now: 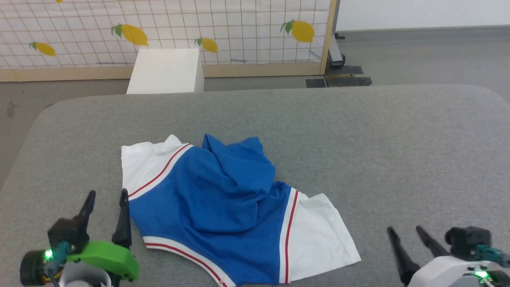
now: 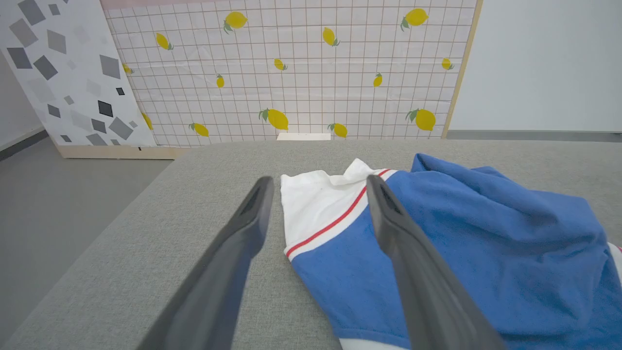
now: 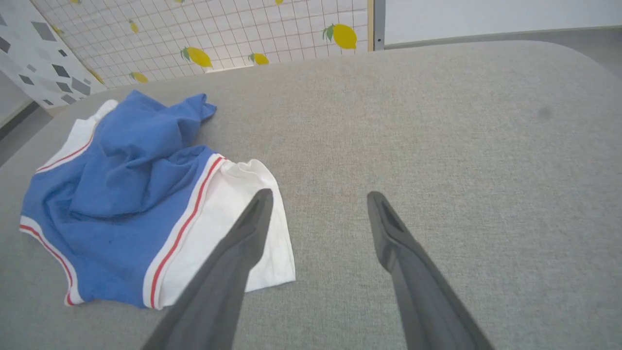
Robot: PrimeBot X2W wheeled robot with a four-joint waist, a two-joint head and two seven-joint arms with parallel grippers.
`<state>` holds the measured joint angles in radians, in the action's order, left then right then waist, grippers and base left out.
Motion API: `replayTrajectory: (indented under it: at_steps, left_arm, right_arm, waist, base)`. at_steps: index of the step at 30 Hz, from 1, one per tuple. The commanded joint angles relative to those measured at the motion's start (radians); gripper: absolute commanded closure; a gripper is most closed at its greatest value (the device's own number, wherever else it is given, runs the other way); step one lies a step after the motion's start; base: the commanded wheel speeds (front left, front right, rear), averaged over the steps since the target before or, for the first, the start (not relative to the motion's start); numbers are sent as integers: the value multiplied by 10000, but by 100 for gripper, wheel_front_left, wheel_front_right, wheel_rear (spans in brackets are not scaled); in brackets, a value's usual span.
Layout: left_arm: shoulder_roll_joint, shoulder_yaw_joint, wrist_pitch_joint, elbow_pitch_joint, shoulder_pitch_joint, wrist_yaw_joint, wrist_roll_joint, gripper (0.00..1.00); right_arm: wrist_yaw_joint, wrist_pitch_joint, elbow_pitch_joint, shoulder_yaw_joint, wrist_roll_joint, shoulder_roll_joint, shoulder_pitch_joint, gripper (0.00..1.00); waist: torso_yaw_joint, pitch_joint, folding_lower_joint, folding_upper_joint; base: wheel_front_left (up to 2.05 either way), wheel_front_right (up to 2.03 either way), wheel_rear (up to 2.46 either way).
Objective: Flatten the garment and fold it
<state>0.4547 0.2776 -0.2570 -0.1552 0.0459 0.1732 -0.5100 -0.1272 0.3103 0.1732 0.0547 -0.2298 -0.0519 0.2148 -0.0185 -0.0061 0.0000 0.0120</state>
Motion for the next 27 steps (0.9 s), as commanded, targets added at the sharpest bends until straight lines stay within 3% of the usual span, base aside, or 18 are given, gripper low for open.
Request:
replayTrajectory:
  at_steps: [1,7,15,27]
  left_arm:
    - [-82,8,-45,250,-300,95,137,0]
    - [-241,122,-43,974,-743,292,180,0]
    - [-430,246,-31,1470,-478,428,318,0]
    - [-690,325,-40,1701,21,415,492,0]
  right_arm:
    - [-35,303,-126,-106,119,16,106,0]
    - [-35,1494,-1130,-439,55,-450,-346,0]
    - [-35,2240,-3132,-1546,-518,-1378,-1755,0]
    - [-35,3270,-5806,-3542,-1438,-1812,-3258,0]
  waist:
    - [130,-83,0,-120]
    - [422,10,0,-120]
    - [972,385,0,-120]
    - [1389,989,0,-120]
  base:
    - [0,0,0]
    - [0,0,0]
    - [0,0,0]
    - [0,0,0]
